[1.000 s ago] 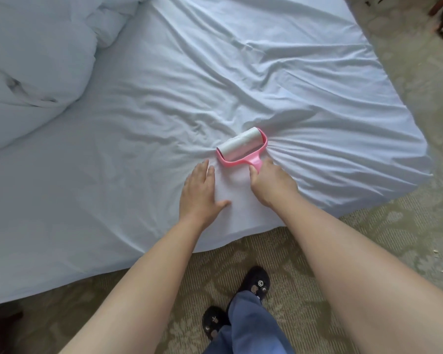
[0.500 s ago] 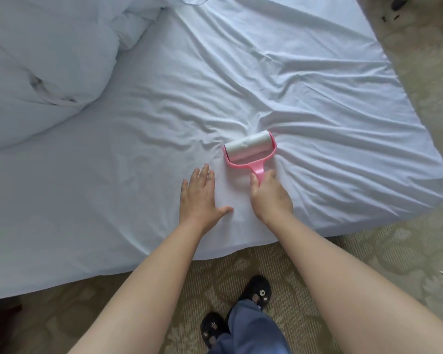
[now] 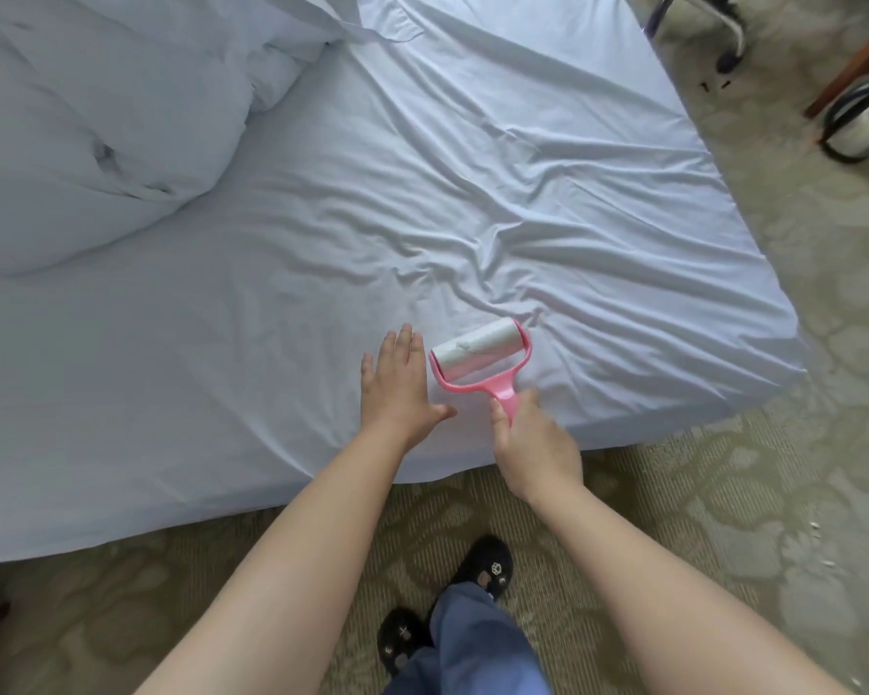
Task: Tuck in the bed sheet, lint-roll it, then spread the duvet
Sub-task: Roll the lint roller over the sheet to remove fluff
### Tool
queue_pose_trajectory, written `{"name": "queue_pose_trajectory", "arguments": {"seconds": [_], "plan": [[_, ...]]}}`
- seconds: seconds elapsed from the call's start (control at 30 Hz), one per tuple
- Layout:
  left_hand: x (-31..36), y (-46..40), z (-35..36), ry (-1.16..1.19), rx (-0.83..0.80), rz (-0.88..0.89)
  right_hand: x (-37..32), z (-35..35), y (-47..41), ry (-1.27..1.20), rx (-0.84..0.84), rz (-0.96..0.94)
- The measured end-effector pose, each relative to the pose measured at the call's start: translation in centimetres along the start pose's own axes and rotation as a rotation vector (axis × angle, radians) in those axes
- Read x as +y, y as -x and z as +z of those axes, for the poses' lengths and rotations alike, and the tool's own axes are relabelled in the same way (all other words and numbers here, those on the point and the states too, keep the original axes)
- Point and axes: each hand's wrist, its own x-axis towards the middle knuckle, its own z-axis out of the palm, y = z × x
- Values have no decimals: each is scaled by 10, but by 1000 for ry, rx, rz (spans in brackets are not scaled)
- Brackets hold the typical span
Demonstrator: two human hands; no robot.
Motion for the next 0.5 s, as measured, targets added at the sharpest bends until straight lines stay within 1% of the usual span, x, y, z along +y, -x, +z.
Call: {"name": "queue_pose_trajectory", "arguments": {"seconds": [0.17, 0.5], "plan": [[-10, 6, 4, -50, -34, 7, 4, 19, 16, 5, -48, 83], [-26, -17, 4, -57, -41, 21, -15, 22, -29, 0, -63, 104]]}}
